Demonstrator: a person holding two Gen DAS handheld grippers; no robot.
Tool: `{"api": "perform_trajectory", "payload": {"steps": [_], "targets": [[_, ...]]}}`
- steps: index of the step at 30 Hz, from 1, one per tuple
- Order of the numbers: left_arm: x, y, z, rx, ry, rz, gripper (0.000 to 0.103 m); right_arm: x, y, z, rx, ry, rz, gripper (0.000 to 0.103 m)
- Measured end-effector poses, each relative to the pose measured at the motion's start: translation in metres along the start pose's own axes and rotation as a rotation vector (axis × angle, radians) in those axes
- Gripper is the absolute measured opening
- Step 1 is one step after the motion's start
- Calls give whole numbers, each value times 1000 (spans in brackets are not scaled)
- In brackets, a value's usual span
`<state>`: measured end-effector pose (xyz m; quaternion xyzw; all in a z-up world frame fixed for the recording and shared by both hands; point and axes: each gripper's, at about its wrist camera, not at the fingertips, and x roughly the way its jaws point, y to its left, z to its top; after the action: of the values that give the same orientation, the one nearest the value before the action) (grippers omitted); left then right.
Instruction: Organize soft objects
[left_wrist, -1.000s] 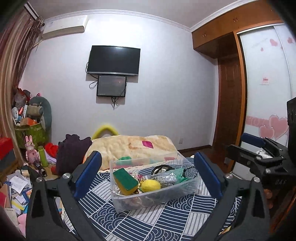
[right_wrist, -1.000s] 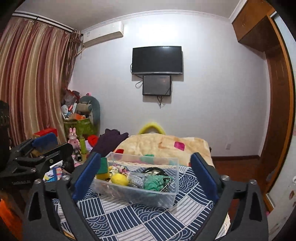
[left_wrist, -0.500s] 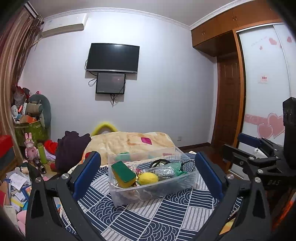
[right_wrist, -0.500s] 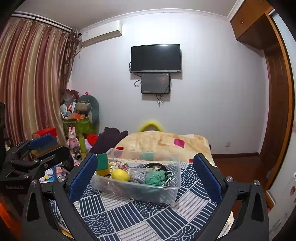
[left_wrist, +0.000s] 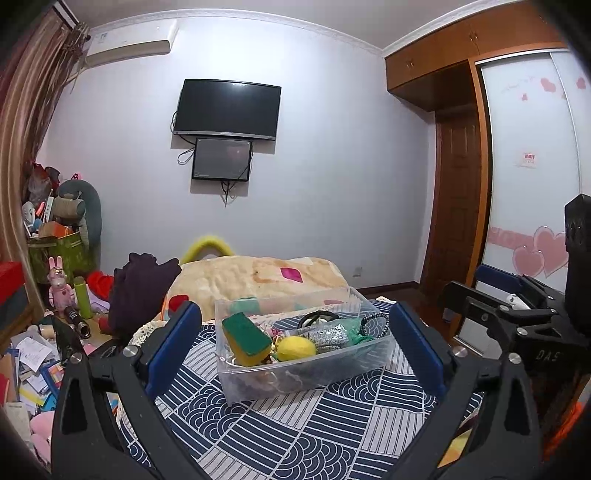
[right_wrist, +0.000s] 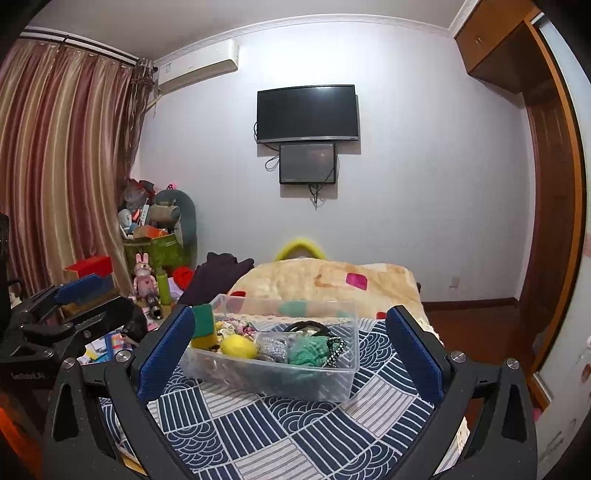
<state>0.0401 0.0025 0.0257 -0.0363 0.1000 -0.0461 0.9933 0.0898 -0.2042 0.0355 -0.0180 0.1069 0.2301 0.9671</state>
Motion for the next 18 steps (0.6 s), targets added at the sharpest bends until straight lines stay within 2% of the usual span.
{"api": "perform_trajectory", "payload": {"steps": [18], "targets": [[-2, 0, 0, -2, 7, -2, 103, -1, 1, 0, 1, 2, 0, 103]]}}
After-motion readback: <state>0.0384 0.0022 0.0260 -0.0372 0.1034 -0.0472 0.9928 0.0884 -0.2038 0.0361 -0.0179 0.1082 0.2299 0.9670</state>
